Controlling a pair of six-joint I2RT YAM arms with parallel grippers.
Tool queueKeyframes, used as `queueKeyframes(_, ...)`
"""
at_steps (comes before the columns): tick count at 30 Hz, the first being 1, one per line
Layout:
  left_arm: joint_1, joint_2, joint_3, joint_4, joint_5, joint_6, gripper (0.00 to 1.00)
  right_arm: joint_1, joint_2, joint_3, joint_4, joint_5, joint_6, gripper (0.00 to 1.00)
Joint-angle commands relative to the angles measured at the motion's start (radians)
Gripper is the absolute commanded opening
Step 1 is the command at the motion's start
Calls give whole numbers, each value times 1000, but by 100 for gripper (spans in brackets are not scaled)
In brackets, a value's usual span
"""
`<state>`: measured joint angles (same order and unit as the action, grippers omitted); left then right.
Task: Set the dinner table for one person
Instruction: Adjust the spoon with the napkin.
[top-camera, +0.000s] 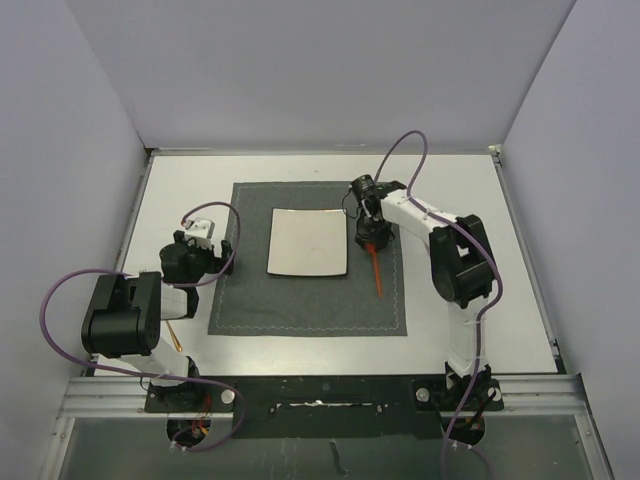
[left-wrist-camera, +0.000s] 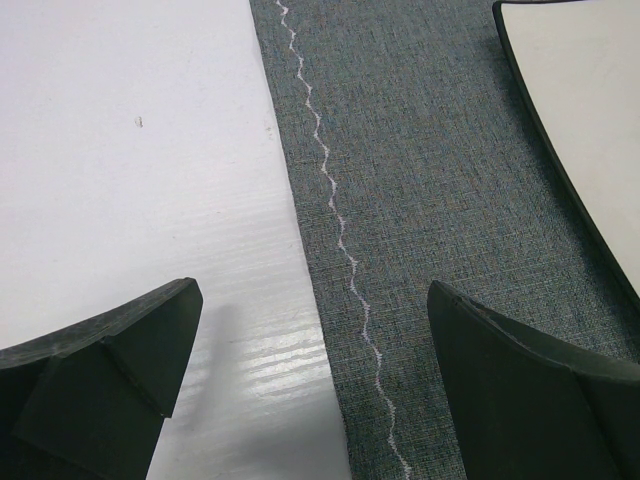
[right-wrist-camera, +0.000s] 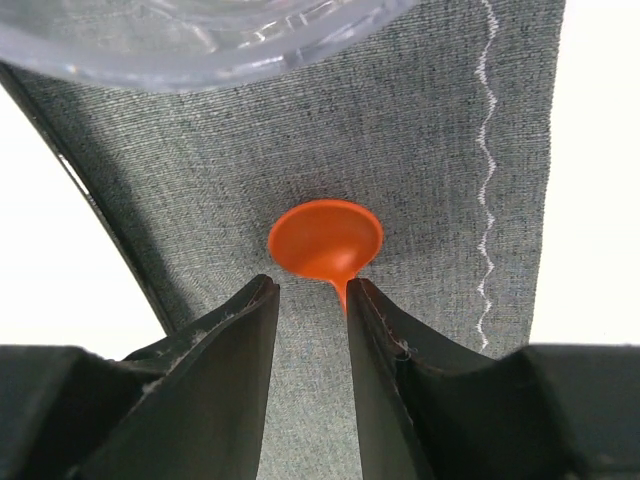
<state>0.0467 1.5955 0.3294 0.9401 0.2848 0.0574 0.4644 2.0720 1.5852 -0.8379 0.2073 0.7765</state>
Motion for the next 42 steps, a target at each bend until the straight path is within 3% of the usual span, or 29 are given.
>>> queueKeyframes(1, 2, 9, -1, 79, 11, -4, 98, -5, 17, 23, -1, 56, -5, 35)
queueKeyframes(24, 2, 9, -1, 78, 10, -4, 98, -12, 53, 73, -62, 142, -5, 32)
queueKeyframes(42, 2, 8, -1, 77, 11, -4, 98, -40, 119, 179, -91, 99, -106, 31)
